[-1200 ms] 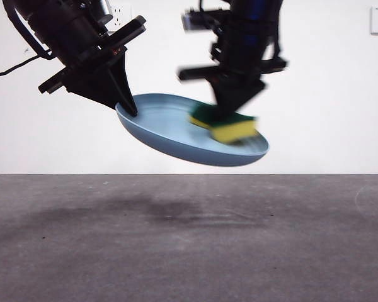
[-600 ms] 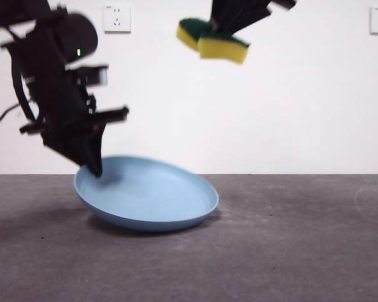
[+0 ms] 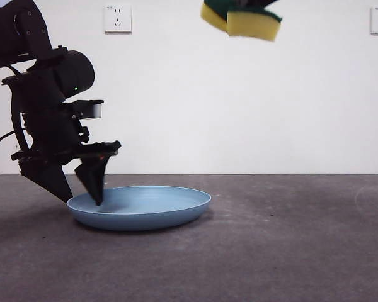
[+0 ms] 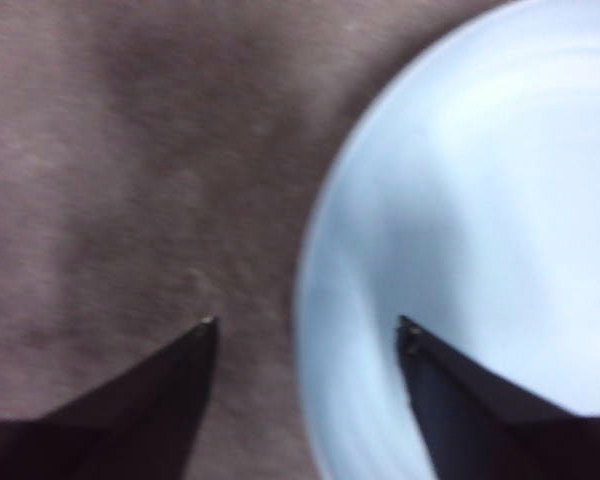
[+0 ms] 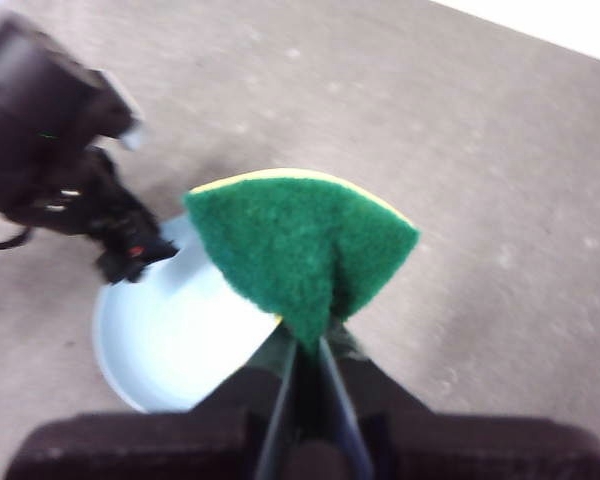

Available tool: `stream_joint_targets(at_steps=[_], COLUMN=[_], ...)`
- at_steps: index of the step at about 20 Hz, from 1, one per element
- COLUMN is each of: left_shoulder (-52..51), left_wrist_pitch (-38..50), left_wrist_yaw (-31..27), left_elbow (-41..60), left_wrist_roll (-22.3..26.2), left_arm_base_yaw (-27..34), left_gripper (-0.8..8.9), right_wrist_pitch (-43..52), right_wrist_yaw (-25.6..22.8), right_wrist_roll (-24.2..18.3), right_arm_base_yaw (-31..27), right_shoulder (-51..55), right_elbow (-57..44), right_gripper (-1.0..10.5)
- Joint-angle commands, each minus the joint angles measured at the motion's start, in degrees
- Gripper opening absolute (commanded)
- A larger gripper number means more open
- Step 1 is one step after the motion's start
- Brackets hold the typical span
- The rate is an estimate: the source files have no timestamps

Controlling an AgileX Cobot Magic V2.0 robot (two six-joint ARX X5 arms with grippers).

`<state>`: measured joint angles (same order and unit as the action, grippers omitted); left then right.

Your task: Pick up the plate,pick up the cloth,clean the plate with the cloth

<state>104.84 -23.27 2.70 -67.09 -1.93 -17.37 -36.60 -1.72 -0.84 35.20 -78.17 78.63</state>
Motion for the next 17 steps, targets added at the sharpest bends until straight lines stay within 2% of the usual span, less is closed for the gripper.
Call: stream_joint_targets(at_steps=[1, 4, 13, 15, 17], left_shoulder=[-3.5, -10.7, -32.9, -35.7, -37.5], left_wrist_pitch=[-1.1, -2.3, -11.7, -12.7, -13.0], left_wrist_yaw=[3.8, 5.2, 5.0, 5.0, 5.0], left_elbow=[0.3, 0.3, 0.3, 0.3, 0.3], left_wrist_roll=[-0.1, -1.5, -2.1, -2.6, -2.6], left_arm_base_yaw=[-0.6, -2.3, -8.3, -9.0, -9.2], left_gripper=[4.14, 4.12, 4.09, 4.09, 4.09], right_wrist_pitch=[0.1, 0.1, 0.2, 0.0, 0.1], right_wrist_yaw=[-0.2, 0.0, 0.2, 0.3, 0.3], right_wrist_roll=[2.6, 4.5, 4.4, 4.5, 4.5], right_arm_base_yaw=[-1.9, -4.0, -5.6, -6.0, -6.3], right_shoulder=[-3.8, -10.7, -31.6, -33.0, -33.1], right_elbow=[-0.4, -0.4, -0.4, -0.4, -0.4], right_gripper=[-0.2, -0.2, -0.1, 0.4, 1.6])
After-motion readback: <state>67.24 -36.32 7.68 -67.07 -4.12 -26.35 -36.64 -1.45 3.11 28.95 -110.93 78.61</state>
